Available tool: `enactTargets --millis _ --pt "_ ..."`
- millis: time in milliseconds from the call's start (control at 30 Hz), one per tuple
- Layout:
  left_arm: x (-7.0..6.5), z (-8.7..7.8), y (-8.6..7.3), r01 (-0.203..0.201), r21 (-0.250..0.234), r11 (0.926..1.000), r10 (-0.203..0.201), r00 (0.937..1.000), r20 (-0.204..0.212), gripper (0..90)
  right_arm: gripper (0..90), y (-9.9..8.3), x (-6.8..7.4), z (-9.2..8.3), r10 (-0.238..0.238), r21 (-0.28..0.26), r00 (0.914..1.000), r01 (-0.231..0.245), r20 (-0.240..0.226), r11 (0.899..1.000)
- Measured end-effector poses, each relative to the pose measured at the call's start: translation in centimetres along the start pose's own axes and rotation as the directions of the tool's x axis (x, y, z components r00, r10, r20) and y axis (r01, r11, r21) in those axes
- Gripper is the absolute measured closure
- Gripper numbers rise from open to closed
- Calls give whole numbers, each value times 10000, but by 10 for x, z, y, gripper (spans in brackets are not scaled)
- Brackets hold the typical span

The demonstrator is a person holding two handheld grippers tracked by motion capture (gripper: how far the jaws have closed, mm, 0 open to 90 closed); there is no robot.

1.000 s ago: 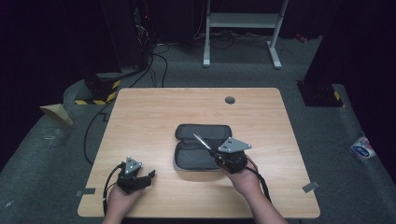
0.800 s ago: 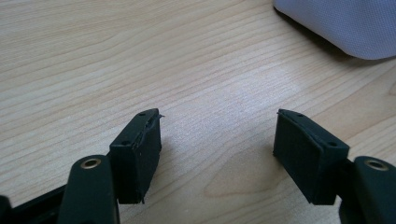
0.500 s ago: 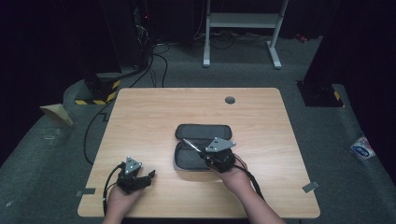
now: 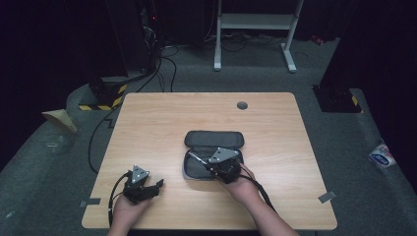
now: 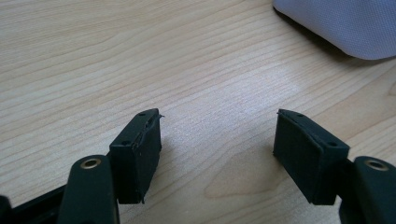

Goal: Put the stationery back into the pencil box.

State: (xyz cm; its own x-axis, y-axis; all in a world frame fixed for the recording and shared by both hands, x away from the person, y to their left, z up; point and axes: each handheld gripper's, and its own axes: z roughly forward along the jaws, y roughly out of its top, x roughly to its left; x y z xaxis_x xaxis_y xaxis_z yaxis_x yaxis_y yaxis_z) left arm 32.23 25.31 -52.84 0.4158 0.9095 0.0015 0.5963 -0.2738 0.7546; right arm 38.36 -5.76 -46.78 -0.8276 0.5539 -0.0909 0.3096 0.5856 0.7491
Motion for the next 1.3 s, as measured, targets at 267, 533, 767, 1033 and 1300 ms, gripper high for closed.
enactTargets --millis 267,533,767,1033,1300 --pt "0 0 0 4 -3 10000 -4 10000 1 322 784 -2 -2 6 -106 393 9999 111 -131 9992" --pt "0 0 0 4 -3 10000 -4 10000 0 322 783 -3 -3 10 -141 600 9997 151 -180 9981" --pt "0 0 0 0 -2 10000 0 10000 1 322 721 -4 -4 12 -80 541 10000 77 51 9985" --pt "0 0 0 2 -3 10000 -2 10000 0 322 711 -7 -6 -1 2 313 9991 -16 427 9995" --pt "0 0 0 4 -4 10000 -4 10000 -3 322 650 -23 -11 -3 313 633 9978 -349 580 9974"
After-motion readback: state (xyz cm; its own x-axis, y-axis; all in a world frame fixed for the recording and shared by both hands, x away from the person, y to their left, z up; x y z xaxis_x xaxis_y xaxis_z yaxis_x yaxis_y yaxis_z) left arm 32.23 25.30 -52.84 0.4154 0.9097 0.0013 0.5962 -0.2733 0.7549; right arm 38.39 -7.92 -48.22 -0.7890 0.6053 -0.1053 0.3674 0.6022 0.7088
